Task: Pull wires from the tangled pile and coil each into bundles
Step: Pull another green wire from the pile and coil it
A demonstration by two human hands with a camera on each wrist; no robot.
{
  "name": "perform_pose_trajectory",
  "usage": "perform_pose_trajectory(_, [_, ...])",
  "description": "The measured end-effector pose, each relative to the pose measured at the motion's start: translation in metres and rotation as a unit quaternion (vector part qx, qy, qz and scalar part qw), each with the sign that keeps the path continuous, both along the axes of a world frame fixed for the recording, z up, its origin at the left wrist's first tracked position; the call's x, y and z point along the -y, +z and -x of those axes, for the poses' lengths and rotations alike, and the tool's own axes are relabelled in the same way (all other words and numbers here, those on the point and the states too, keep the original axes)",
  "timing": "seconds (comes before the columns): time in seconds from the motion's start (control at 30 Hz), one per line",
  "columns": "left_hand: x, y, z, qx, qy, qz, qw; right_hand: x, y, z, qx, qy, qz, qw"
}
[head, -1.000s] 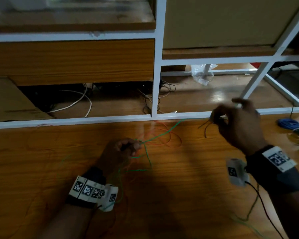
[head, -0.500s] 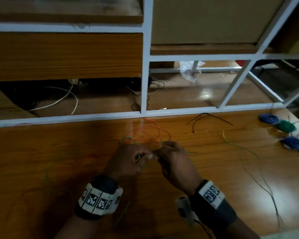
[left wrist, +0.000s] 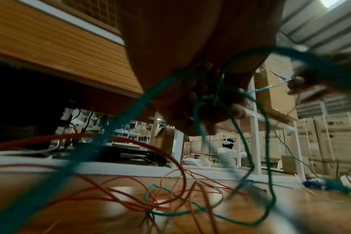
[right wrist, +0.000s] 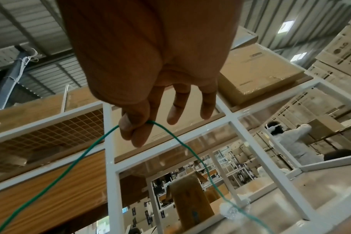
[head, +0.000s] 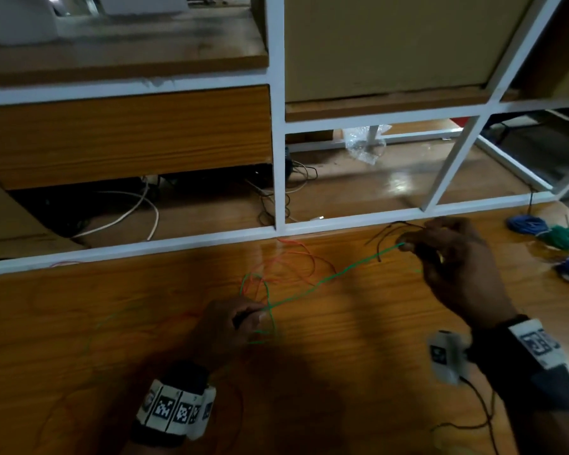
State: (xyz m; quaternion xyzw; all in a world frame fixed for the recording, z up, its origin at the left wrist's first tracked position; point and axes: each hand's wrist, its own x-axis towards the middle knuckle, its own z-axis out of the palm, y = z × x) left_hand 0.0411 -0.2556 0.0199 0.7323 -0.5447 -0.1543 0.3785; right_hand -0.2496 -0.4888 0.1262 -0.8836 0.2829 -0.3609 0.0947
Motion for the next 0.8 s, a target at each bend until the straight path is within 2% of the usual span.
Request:
perform_pose_trajectory(0.07, [-0.004, -0.002, -0.005, 0.008, 0.005, -0.015, 1.000, 0.008, -0.004, 0.010, -0.041, -0.023, -0.021, 0.999])
perform_pose_trajectory(0.17, [-0.001, 0.000, -0.001, 0.047, 0.005, -0.003, 0.999, 0.001, -0.030, 0.010, -0.201, -0.040, -0.062, 0.977])
perform_pose_trajectory(0.23, [0.005, 0.004, 0.008, 0.061, 0.004, 0.023, 0.998, -0.012, -0.040, 0.003, -0.263, -0.028, -0.065, 0.962])
perform_pose_trajectory(0.33, [0.017, 0.011, 0.026, 0.096, -0.007, 0.042, 0.994, -0.047, -0.042, -0.026, -0.228, 0.054, -0.047, 0.971])
perform_pose_trajectory(0.4, [0.024, 0.015, 0.035, 0.097, -0.023, 0.043, 0.994, -0.075, -0.043, -0.055, -0.229, 0.112, -0.074, 0.964])
perform_pose_trajectory(0.5, [0.025, 0.019, 0.039, 0.095, -0.013, 0.061, 0.994, -0.091, -0.057, -0.086, -0.263, 0.148, -0.111, 0.947])
perform_pose_trajectory(0.57, [0.020, 0.019, 0.034, 0.095, -0.021, 0.065, 0.993, -0.088, -0.057, -0.090, -0.241, 0.161, -0.127, 0.949])
perform_pose_trajectory(0.67, [0.013, 0.019, 0.028, 0.065, -0.066, 0.029, 0.995, -0.089, -0.034, -0.083, -0.204, 0.191, -0.076, 0.957])
perform_pose_trajectory(0.73, [0.010, 0.013, 0.022, 0.052, -0.059, -0.002, 0.997, -0.090, -0.011, -0.080, -0.162, 0.204, -0.044, 0.965])
perform_pose_trajectory(0.8, [0.005, 0.009, 0.017, 0.026, -0.017, -0.025, 0.999, -0.083, 0.011, -0.077, -0.104, 0.203, -0.016, 0.973])
